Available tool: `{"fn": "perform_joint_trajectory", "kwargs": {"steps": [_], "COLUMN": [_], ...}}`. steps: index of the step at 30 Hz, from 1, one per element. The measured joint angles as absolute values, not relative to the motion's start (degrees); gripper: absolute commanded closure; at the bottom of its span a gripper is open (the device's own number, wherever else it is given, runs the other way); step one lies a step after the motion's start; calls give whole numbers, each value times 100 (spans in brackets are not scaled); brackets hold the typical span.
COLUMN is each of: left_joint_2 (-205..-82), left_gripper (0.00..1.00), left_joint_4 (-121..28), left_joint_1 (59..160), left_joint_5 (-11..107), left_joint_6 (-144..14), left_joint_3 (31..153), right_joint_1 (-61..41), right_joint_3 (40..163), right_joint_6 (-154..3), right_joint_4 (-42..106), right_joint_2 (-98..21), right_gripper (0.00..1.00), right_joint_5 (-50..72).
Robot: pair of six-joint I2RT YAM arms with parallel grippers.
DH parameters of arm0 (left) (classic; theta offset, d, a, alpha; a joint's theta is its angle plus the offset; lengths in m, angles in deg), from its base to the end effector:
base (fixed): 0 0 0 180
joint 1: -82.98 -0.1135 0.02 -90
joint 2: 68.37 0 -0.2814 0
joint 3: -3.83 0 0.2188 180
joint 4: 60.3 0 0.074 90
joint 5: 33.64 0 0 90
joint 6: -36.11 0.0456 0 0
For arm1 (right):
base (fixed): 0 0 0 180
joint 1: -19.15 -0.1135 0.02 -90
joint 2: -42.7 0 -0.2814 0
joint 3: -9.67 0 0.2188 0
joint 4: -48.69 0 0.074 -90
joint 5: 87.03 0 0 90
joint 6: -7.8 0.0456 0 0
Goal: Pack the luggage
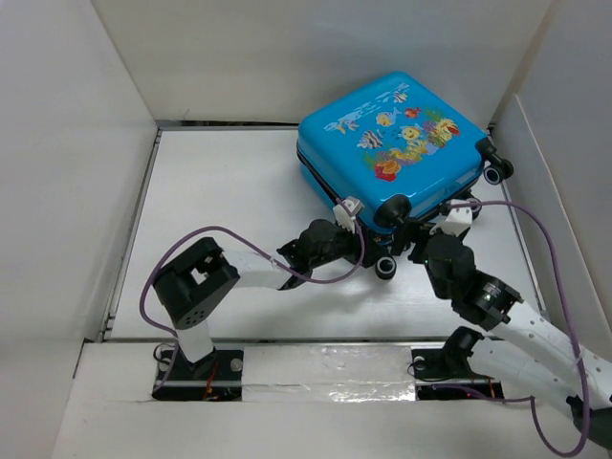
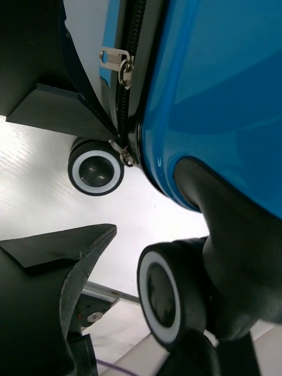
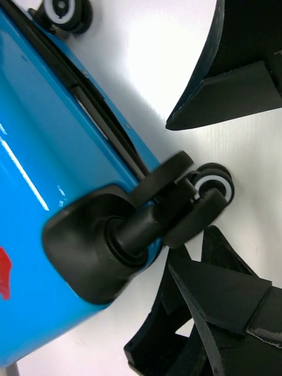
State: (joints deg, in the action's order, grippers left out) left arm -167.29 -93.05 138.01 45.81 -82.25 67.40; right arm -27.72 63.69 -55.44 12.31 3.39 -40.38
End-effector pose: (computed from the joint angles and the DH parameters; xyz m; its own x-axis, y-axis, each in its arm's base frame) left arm 0.1999 -0.3004 0.2595 -0.4553 -0.1637 -0.8751 0.7888 0.3816 -0.4818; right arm 0.1004 0.0614 0.3078 -0.2680 0.1928 -0.9439 0.0292 0.9809 0.1921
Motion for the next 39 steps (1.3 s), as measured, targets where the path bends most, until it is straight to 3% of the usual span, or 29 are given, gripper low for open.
{"fn": "perform_joint_trajectory", "kwargs": {"steps": [7,11,14,22,24,30,31,33,34,37,39], "left_joint_2": [-16888,-16888,-16892,-16980,-16980,-16978,-16978,-16978,-16978,-16978,-16967], "left_gripper": [52,54,60,100,100,100,100,100,91,50,41], "left_joint_4": [-9222,-9198,-9185,-9128,-9122,-9130,-9154,-9277,-9351,-9511,-9620], "left_joint_1": [13810,13840,13847,13838,13845,13880,13882,13886,13884,13877,13930], "left_joint_5": [4793,4916,4972,5228,5272,5436,5451,5484,5490,5460,5307], "left_joint_6": [-8137,-8089,-8058,-7945,-7923,-7899,-7899,-7905,-7905,-7943,-8015], "left_joint_3": [6862,6864,6864,6945,6945,6930,6912,6843,6801,6727,6720], "right_joint_1": [-1410,-930,-678,-427,-414,-407,-409,-409,-409,-409,-409], "right_joint_3": [6380,6402,6402,6402,6402,6404,6402,6400,6400,6400,6398], "right_joint_6": [-6473,-6696,-6775,-6847,-6851,-7002,-7013,-7035,-7046,-7048,-7048], "right_joint_4": [1729,1941,2068,2291,2315,2470,2479,2492,2499,2507,2529], "right_joint_2": [328,0,-183,-384,-476,-612,-609,-607,-607,-607,-607], "right_gripper": [7,14,15,29,36,72,74,65,55,52,52], "right_joint_5": [-1986,-978,-403,342,416,654,657,663,670,696,720]}}
